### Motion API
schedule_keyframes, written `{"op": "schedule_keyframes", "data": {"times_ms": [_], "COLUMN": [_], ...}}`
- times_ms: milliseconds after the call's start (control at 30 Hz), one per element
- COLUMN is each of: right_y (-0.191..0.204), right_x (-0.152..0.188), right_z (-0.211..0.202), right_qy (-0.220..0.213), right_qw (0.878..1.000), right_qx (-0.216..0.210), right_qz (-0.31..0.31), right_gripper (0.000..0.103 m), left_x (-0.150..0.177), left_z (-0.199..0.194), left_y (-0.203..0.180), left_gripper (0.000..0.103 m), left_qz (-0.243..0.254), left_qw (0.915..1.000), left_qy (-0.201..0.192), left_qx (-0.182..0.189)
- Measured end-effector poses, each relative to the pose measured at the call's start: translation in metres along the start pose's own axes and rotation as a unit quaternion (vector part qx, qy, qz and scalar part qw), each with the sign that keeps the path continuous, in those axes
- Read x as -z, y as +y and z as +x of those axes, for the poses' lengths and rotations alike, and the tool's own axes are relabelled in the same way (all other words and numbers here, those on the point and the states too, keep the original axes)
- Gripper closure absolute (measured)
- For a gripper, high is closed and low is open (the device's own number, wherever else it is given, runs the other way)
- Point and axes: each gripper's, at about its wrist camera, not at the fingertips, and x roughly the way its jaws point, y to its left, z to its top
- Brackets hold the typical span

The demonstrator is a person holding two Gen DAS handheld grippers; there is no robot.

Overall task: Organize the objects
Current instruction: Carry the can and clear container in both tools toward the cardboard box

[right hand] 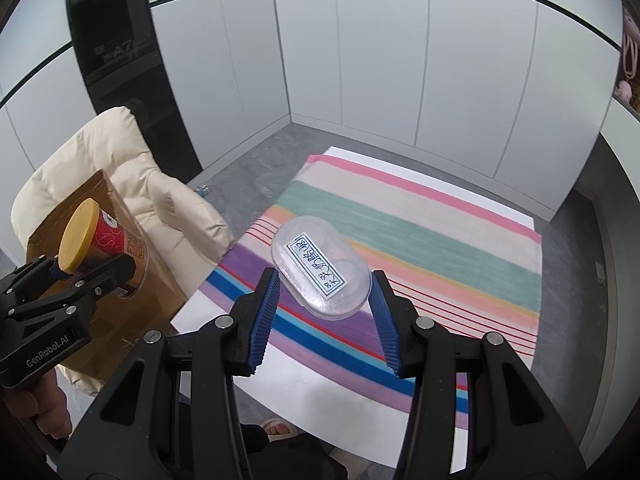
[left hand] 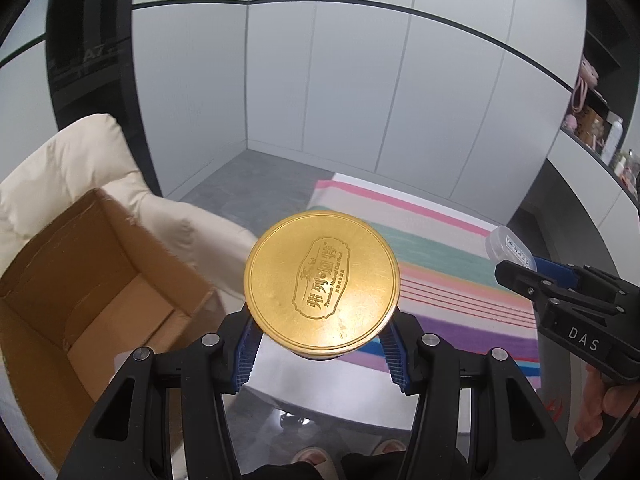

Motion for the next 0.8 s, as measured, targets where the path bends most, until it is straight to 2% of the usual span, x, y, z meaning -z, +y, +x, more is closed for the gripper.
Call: {"op": "schedule_keyframes", "data": {"times_ms": [800], "right_y": [0.124], "right_x": [-0.011], "right_z": [0.023], "right_qy": [0.002], "right_qw": [0.994], "right_qx": [-0.068], "right_qz": [-0.081], "right_gripper": [0.055], "left_x": [0.027], "left_z": [-0.042], "left_y": [0.114], "left_gripper": [0.049], "left_qz": [-0.073], "left_qw": [0.9939], "left_qy": [-0.011], "left_qx": [-0.082]}}
